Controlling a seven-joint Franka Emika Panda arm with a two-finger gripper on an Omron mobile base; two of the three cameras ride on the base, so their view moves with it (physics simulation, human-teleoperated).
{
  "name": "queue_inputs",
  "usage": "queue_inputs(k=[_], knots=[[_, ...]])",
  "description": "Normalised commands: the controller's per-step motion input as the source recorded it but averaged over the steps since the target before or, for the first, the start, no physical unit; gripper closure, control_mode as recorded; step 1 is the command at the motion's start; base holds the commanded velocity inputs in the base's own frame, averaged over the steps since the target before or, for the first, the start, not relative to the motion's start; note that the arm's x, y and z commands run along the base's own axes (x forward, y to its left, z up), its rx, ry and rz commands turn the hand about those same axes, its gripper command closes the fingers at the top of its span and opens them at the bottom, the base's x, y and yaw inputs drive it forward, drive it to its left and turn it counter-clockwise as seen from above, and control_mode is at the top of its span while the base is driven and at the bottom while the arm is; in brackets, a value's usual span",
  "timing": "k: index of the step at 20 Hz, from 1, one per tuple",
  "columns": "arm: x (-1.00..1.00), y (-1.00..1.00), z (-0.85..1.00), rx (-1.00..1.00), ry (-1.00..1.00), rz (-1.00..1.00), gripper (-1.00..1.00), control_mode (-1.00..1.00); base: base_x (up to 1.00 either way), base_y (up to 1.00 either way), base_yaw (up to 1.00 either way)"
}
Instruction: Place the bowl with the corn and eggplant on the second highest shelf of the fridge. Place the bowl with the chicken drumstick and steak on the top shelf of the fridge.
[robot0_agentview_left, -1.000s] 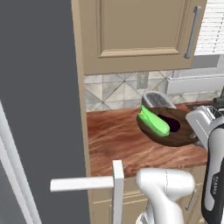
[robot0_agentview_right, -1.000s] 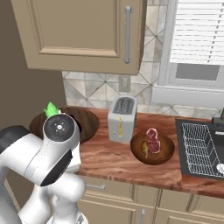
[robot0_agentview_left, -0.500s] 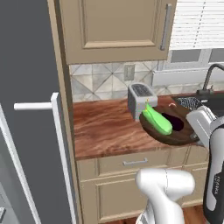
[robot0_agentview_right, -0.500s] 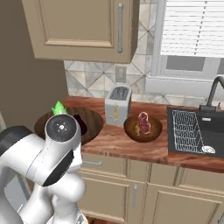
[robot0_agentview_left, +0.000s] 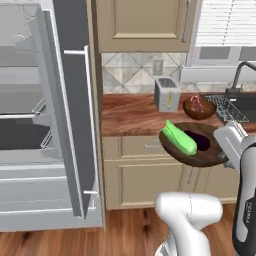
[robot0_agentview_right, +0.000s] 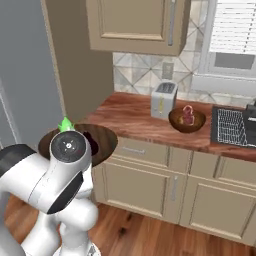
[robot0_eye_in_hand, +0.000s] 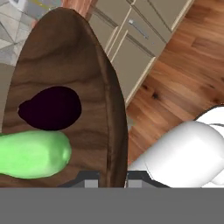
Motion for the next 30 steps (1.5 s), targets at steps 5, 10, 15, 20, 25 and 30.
queue_inputs(k=[5,10,15,20,25,30], knots=[[0.00,0.00,0.00,0.00,0.00,0.00,1.00,1.00,-0.93,0.58,0.30],[0.00,0.00,0.00,0.00,0.00,0.00,1.00,1.00,-0.66,1.00,0.19],[0.00,0.00,0.00,0.00,0.00,0.00,1.00,1.00,-0.06,1.00,0.10],[0.00,0.00,0.00,0.00,0.00,0.00,1.00,1.00,0.50,1.00,-0.03],[0.00,0.00,0.00,0.00,0.00,0.00,1.00,1.00,0.60,0.81,-0.36],[0.00,0.00,0.00,0.00,0.00,0.00,1.00,1.00,0.66,0.60,-0.41]])
